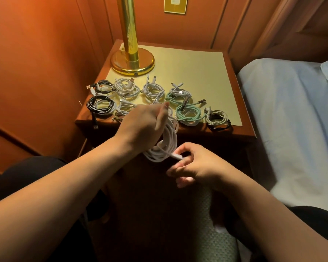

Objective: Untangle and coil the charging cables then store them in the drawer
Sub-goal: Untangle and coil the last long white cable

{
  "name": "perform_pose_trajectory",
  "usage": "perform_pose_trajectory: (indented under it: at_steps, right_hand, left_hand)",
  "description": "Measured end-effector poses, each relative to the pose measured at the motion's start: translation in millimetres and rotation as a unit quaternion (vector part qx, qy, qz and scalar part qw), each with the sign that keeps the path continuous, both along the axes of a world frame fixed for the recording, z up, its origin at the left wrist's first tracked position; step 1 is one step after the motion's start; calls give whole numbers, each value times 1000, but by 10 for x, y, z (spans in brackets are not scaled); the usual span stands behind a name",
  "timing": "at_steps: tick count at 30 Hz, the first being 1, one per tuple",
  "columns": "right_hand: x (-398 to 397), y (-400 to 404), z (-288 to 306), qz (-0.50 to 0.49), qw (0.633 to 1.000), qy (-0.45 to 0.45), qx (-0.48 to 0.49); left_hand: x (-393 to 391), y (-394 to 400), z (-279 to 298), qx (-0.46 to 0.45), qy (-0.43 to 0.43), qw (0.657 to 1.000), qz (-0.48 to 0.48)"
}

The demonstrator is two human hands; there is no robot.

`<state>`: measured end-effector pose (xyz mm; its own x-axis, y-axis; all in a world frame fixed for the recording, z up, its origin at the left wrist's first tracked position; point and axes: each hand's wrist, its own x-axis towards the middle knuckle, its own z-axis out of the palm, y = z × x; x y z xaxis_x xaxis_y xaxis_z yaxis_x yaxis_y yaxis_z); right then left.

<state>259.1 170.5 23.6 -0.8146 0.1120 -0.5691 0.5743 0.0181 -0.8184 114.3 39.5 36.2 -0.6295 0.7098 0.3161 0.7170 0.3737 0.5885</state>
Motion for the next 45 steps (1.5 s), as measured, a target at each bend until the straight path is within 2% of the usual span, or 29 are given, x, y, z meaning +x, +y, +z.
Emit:
perform_pose_trajectory:
  at_steps: [5, 13, 15, 17, 20, 25, 30, 34, 39, 42, 45]
  right_hand:
    - [39, -16, 0, 70, 997, 9, 35]
    - [25, 16, 70, -7, 974, 99, 203]
    - [58, 43, 76, -29, 958, 140, 247]
    - [101, 40, 115, -44, 932, 231, 275]
    - [137, -35, 150, -26, 900, 317, 297]
    - [96, -115, -3, 7, 881, 295, 370]
    - [50, -155, -83, 12, 889, 298, 347]
    - [73, -171, -17, 30, 870, 320, 373]
    - [126, -168, 101, 100, 861, 318, 384]
    - [198, -132, 124, 128, 875, 305, 352]
    - [222, -7, 177, 92, 902, 299, 296]
  left_hand:
    - [-54, -9, 28, 12, 8, 1000, 9]
    - [5, 48, -9, 8, -2, 1000, 12]
    - [-4, 43, -8, 11, -6, 1000, 13]
    - [-1, 46, -8, 11, -3, 1000, 13]
    - [10, 59, -22, 8, -3, 1000, 23]
    - [35, 91, -61, 10, -14, 1000, 21]
    - [63, 123, -54, 0, -14, 1000, 28]
    - [-5, 115, -31, 6, -39, 998, 47]
    - [-192, 26, 32, 10, -35, 997, 71]
    - [-369, -55, 95, 32, -53, 992, 106]
    - [-382, -91, 155, 45, -58, 990, 120]
